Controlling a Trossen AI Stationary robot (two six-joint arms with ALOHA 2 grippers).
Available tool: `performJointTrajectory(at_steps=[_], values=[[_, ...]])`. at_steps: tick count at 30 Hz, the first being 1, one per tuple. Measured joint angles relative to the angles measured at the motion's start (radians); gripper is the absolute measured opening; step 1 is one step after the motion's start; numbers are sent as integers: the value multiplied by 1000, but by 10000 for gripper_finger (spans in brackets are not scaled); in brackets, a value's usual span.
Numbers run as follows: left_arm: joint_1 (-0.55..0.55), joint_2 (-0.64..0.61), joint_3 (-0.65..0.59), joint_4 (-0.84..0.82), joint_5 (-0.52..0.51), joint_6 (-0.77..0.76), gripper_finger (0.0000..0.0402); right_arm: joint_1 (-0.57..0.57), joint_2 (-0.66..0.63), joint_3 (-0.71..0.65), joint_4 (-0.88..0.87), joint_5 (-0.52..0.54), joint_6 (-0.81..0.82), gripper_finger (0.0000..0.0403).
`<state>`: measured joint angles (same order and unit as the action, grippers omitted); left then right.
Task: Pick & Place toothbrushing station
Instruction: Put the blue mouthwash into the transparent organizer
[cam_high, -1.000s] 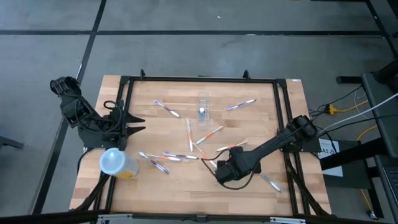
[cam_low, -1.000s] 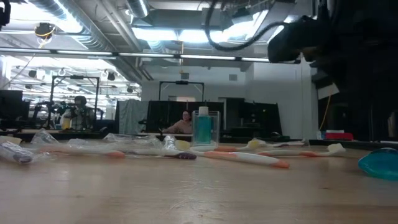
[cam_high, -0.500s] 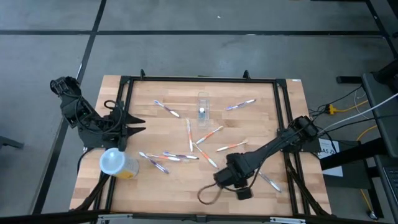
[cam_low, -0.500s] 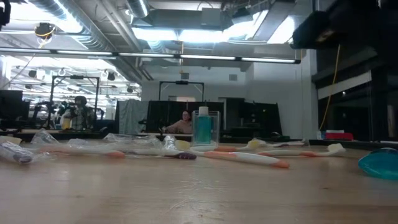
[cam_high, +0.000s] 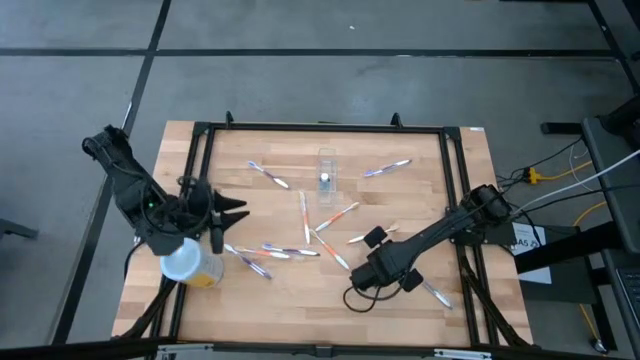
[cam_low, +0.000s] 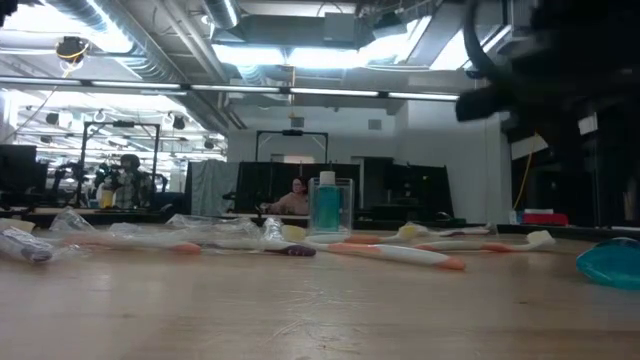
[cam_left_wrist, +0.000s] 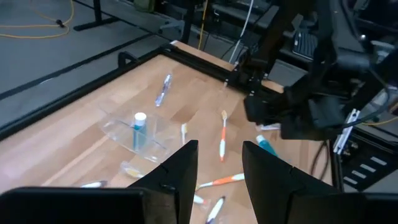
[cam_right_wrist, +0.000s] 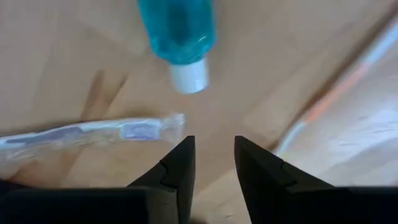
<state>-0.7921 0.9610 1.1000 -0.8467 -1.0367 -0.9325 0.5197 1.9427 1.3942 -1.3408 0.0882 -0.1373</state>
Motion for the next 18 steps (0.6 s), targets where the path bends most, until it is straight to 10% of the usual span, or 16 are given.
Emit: performJointTrajectory(at_steps=[18], values=[[3, 169, 0, 249, 7, 1, 123, -6, 0, -29, 144, -73, 81, 211]])
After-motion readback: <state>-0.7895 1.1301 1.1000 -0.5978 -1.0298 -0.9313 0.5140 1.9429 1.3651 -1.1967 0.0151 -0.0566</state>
